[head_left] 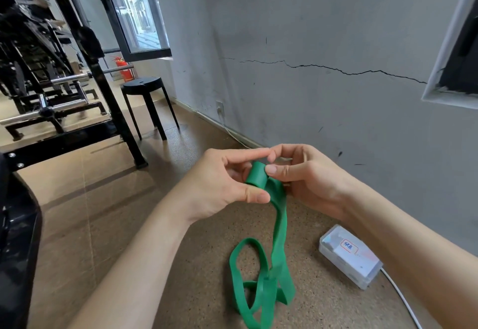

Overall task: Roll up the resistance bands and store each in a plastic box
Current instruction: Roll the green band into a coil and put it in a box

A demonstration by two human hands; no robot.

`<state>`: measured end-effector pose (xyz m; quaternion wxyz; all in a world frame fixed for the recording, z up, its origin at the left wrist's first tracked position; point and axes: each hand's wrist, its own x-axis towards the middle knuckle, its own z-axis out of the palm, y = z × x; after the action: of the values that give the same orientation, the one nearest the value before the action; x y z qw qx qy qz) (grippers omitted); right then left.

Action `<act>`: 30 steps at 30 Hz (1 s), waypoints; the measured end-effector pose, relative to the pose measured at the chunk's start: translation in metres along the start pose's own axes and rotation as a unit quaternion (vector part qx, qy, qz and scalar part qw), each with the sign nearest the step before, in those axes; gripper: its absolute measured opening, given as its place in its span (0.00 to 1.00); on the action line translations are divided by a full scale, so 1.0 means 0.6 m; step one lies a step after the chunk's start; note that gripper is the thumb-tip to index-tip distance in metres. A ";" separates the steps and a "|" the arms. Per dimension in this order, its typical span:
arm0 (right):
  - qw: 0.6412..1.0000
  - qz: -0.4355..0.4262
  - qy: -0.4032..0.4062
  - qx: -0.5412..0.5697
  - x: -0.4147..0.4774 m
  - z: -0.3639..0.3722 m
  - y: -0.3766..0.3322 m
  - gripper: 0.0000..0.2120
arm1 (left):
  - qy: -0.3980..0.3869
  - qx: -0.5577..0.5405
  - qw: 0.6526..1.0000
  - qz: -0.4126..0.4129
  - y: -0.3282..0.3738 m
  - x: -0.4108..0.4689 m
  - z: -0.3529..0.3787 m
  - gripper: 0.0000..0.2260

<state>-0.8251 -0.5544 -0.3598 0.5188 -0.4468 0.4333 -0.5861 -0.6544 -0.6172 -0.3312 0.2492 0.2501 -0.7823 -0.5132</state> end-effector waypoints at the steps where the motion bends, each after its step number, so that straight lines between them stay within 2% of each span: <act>1: 1.000 0.004 -0.006 0.016 0.000 -0.001 0.000 0.14 | -0.005 0.002 1.000 -0.003 0.003 -0.002 -0.002 0.26; 4: 0.999 0.020 -0.021 0.029 -0.002 -0.001 0.001 0.18 | -0.015 0.033 0.999 0.001 0.010 -0.007 -0.003 0.20; 10: 0.996 0.069 -0.053 -0.024 -0.007 0.008 0.010 0.19 | 0.010 0.240 0.971 0.010 -0.002 -0.007 -0.017 0.22; 13: 0.997 0.042 -0.018 -0.069 -0.002 0.013 0.011 0.23 | 0.013 0.302 0.952 0.042 -0.003 -0.004 -0.011 0.21; 15: 0.998 0.003 0.015 -0.056 0.000 0.013 0.008 0.23 | 0.034 0.264 0.963 0.050 -0.007 -0.003 -0.007 0.22; 18: 0.996 -0.052 0.071 0.004 -0.002 0.011 0.002 0.21 | 0.058 0.048 0.997 0.010 -0.014 -0.004 -0.003 0.20; 19: 0.994 -0.062 0.085 0.018 -0.002 0.011 0.003 0.21 | 0.070 -0.021 0.997 -0.013 -0.016 -0.003 0.000 0.19; 21: 0.991 -0.080 0.103 0.035 -0.002 0.015 0.004 0.21 | 0.097 -0.089 0.990 -0.044 -0.018 0.002 0.009 0.17; 25: 0.990 -0.092 0.101 0.038 -0.002 0.018 0.006 0.17 | 0.143 -0.129 0.981 -0.028 -0.018 0.009 0.015 0.07; 30: 0.997 -0.024 0.043 0.056 -0.004 0.015 0.001 0.09 | 0.189 -0.085 0.978 0.022 -0.025 0.011 0.013 0.10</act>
<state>-0.8164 -0.5521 -0.3584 0.5099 -0.4013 0.4108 -0.6405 -0.6626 -0.6214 -0.3469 0.4239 0.3035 -0.6797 -0.5160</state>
